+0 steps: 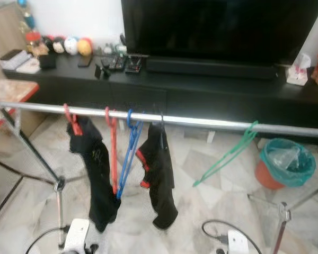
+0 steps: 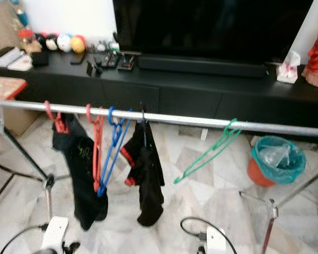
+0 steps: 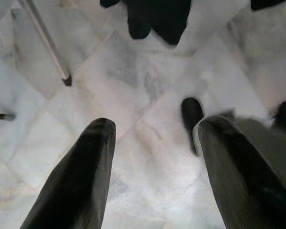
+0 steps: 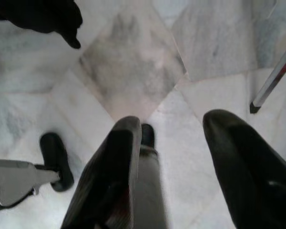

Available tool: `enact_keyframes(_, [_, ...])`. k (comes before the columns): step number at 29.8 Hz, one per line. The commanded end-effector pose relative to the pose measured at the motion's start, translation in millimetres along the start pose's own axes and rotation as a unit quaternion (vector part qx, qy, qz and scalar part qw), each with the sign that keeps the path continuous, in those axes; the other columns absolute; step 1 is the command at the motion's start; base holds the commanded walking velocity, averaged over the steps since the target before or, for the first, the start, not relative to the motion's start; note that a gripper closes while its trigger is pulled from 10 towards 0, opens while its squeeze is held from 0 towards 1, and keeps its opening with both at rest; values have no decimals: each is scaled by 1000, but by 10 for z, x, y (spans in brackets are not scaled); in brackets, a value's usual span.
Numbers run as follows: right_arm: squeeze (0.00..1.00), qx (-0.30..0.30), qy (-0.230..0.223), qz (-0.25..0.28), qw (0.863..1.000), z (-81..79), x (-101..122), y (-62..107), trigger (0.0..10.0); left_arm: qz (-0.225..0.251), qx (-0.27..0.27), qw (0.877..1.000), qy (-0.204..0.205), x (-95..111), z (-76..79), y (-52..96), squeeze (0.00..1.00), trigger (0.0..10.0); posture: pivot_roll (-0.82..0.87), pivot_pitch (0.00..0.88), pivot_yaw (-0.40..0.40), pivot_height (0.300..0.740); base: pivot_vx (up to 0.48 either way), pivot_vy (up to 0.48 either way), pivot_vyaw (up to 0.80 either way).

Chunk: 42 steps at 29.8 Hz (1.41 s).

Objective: Hang hanger

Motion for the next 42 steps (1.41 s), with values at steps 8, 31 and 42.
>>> enact_keyframes(8, [0, 1, -1, -7, 1000, -16, -60, 14, 10000, 5, 5, 1000, -1, 44, -37, -2, 0, 10000, 25, 0, 31, 740, -299, 0, 0])
enact_keyframes(31, [0, -2, -7, -6, 1000, -8, -53, 12, 10000, 5, 4, 1000, 2, 43, -34, -2, 0, 10000, 28, 0, 28, 740, -300, 0, 0])
enact_keyframes(42, [0, -3, -13, -6, 1000, -6, -57, 13, 10000, 2, 7, 1000, -6, 40, -41, -2, 0, 10000, 28, 0, 28, 740, -152, 0, 0])
Point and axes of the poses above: a point about 5 cm out from each wrist's last joint towards the gripper, its own y axis pointing back from the gripper into the wrist, its own x axis along the axis of the wrist's last joint, z = x × y, the point moved 1 cm from there along -y, pointing out of the wrist towards the gripper, and after that the axes turned 2 degrees about -y, right-handed, at the moved point
